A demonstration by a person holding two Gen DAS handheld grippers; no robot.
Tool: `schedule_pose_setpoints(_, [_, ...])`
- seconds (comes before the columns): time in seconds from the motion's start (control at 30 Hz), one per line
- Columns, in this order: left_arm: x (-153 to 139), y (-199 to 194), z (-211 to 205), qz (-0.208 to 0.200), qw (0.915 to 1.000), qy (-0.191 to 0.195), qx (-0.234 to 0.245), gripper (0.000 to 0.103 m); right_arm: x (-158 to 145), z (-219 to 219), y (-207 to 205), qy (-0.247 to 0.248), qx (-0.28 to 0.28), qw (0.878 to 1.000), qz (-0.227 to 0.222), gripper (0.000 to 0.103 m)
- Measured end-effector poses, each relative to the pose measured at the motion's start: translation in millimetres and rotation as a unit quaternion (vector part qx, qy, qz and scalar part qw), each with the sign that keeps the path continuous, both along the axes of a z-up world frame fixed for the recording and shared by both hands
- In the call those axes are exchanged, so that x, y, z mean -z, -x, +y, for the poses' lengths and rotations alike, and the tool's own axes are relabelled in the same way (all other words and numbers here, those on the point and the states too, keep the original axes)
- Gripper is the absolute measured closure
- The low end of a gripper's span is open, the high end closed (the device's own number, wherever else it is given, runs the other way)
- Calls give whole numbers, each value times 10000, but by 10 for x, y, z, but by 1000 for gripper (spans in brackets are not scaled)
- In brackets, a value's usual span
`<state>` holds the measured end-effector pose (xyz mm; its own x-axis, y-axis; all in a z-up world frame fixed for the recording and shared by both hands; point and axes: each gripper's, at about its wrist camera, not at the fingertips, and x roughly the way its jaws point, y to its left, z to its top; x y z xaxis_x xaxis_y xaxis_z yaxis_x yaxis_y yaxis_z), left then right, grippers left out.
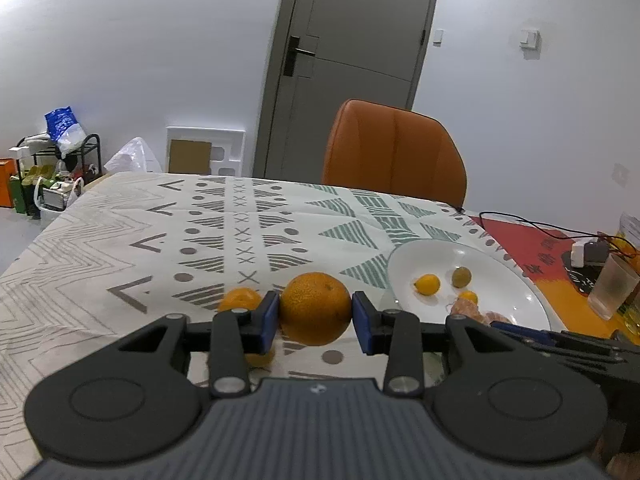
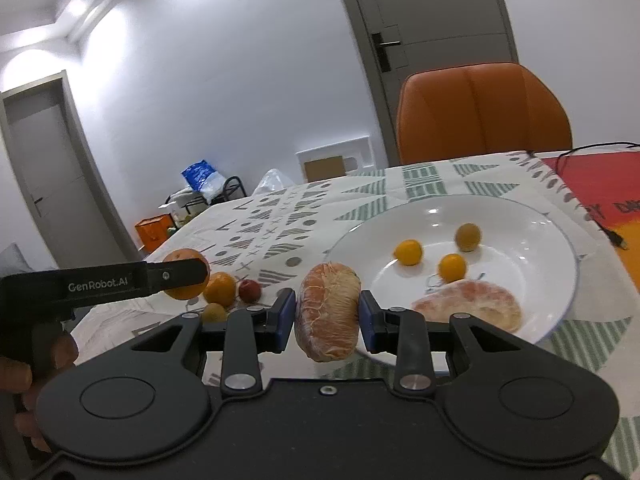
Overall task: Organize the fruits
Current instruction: 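Carry the orange and pomelo segment into the white bowl and open both tools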
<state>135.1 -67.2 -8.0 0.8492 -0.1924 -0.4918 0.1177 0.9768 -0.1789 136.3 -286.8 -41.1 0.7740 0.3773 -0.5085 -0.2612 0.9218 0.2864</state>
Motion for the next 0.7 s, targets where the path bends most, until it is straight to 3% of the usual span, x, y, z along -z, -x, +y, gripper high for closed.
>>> schedule_pose_setpoints(0.7, [19,-210,-485,7,9991,-115,416,65,92,-540,-157,54,663,9978,-6,71])
